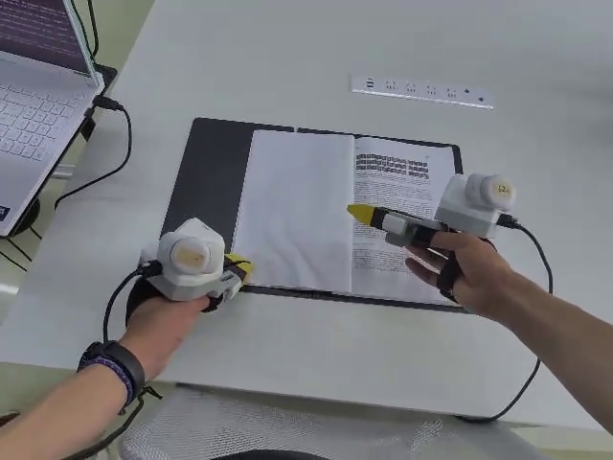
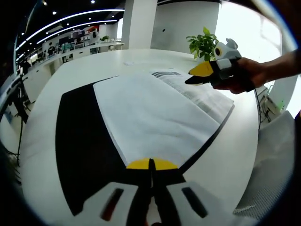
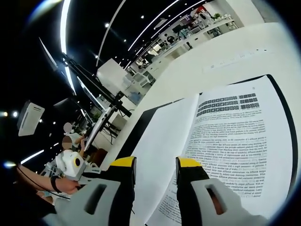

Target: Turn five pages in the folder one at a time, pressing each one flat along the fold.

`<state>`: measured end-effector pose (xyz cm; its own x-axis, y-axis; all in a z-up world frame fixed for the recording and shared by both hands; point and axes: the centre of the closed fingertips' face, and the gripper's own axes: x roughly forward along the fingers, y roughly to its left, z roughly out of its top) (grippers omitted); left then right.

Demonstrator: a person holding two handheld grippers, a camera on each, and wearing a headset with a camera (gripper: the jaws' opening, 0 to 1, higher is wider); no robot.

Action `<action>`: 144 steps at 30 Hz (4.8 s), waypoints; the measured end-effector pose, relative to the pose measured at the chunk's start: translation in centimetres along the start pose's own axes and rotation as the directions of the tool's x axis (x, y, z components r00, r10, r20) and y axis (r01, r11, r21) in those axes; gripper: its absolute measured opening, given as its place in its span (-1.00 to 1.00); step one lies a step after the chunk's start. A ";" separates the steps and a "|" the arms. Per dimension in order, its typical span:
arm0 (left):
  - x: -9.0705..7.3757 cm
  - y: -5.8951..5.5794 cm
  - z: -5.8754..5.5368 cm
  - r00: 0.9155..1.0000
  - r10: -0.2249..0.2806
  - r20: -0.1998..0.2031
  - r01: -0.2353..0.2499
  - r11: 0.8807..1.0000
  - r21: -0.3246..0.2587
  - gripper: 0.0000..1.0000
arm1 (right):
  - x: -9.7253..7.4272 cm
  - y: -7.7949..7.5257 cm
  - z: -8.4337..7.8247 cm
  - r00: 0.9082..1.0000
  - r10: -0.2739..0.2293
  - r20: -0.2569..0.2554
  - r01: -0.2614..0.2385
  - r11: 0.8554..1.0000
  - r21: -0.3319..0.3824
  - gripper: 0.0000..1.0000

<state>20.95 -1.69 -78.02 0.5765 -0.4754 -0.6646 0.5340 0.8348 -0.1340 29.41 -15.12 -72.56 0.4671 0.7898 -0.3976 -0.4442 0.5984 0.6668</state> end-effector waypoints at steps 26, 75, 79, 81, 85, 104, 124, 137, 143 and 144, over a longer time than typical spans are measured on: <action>0.7 0.8 -0.4 1.000 0.000 -0.006 0.000 0.999 -0.043 -1.00 | 4.2 -3.1 2.1 0.999 0.001 0.040 -0.003 0.999 0.049 -0.82; 0.9 0.8 -0.3 1.000 0.005 -0.006 -0.005 1.000 -0.023 -1.00 | 8.9 -8.8 8.7 0.974 -0.065 0.216 0.037 0.991 0.130 -1.00; 0.9 0.9 -0.3 1.000 0.004 -0.006 -0.004 1.000 -0.026 -1.00 | 9.4 -9.1 9.2 0.972 -0.073 0.222 0.043 0.990 0.136 -1.00; 0.9 0.9 -0.3 1.000 0.004 -0.006 -0.004 1.000 -0.025 -1.00 | 9.5 -9.2 9.4 0.973 -0.075 0.219 0.046 0.990 0.136 -1.00; 0.9 0.9 -0.3 1.000 0.004 -0.006 -0.004 1.000 -0.023 -1.00 | 10.0 -9.7 10.0 0.972 -0.085 0.217 0.056 0.989 0.136 -1.00; 0.7 0.8 -0.3 1.000 0.003 -0.008 -0.003 1.000 -0.030 -1.00 | 10.1 -9.8 9.9 0.980 -0.066 0.188 0.043 0.992 0.121 -1.00; 0.6 0.8 -0.2 1.000 0.004 -0.005 -0.004 0.999 -0.046 -1.00 | 7.1 -5.7 4.8 0.992 0.044 0.116 -0.055 0.994 0.094 -1.00; 0.6 0.8 -0.3 1.000 -0.002 0.001 0.002 0.998 -0.065 -1.00 | 4.3 -3.1 0.5 0.990 0.111 0.087 -0.119 0.988 0.097 -1.00; 0.7 0.8 -0.3 1.000 -0.002 -0.001 0.002 0.998 -0.069 -1.00 | 3.3 -1.6 -1.8 0.987 0.157 0.034 -0.160 0.984 0.074 -1.00; 0.7 0.8 -0.3 1.000 -0.002 -0.001 0.002 0.998 -0.070 -1.00 | 3.2 -1.7 -1.9 0.986 0.162 0.028 -0.164 0.984 0.071 -1.00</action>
<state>21.60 -1.26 -78.80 0.5750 -0.4770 -0.6647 0.4908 0.8512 -0.1862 30.23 -13.34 -76.23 0.4102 0.8723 -0.2662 -0.4593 0.4498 0.7660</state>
